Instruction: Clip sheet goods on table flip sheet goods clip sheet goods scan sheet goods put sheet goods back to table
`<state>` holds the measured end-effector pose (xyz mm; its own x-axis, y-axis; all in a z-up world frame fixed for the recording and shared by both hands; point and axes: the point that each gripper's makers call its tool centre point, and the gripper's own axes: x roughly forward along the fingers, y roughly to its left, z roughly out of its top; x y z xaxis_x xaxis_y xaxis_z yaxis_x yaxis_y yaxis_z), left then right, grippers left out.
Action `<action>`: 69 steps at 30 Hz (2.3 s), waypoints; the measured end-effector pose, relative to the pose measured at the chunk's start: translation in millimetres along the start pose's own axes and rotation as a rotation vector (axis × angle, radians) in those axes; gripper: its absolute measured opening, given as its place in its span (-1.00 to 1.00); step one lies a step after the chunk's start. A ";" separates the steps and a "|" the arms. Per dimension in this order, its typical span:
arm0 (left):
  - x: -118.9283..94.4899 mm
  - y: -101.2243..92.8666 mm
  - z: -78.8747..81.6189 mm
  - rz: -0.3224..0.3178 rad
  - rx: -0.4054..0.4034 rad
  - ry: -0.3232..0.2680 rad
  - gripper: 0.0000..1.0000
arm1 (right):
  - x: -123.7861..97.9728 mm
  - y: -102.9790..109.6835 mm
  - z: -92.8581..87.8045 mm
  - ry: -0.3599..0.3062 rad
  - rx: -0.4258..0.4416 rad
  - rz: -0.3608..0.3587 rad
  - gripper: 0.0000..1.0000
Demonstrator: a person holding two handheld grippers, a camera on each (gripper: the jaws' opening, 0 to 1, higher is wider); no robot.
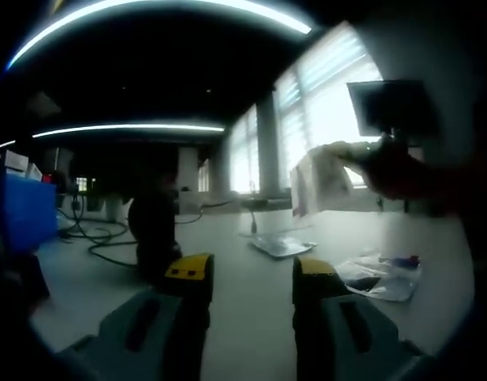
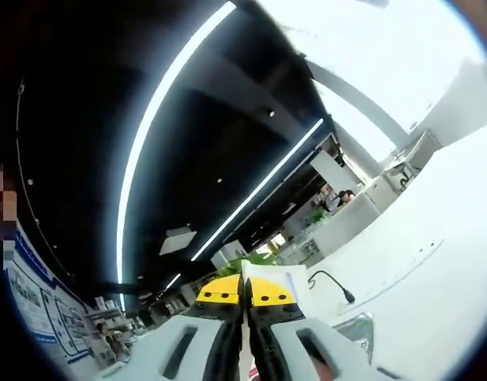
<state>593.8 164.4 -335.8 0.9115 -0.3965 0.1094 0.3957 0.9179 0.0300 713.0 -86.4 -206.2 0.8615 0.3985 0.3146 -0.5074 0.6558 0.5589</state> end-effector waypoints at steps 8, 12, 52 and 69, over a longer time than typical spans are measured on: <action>-0.6 -0.4 -0.7 0.003 -0.002 0.005 -0.29 | 18.4 5.2 -8.4 -0.013 0.004 -0.007 -1.00; -1.0 0.2 -1.3 0.003 -0.015 0.007 -0.29 | 28.3 1.2 -14.2 -0.014 0.001 -0.031 -1.00; -2.6 22.3 -3.7 0.074 -0.088 0.004 -0.23 | 92.7 12.8 -63.0 -0.014 -0.229 -0.081 -1.00; -1.7 19.8 -6.0 0.066 -0.088 0.013 -0.25 | 108.0 19.4 -81.9 -0.004 -0.286 -0.067 -1.00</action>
<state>600.8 183.2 -341.3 0.9369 -0.3362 0.0956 0.3428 0.9372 -0.0639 794.9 21.8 -224.2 0.8931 0.3464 0.2872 -0.4331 0.8347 0.3401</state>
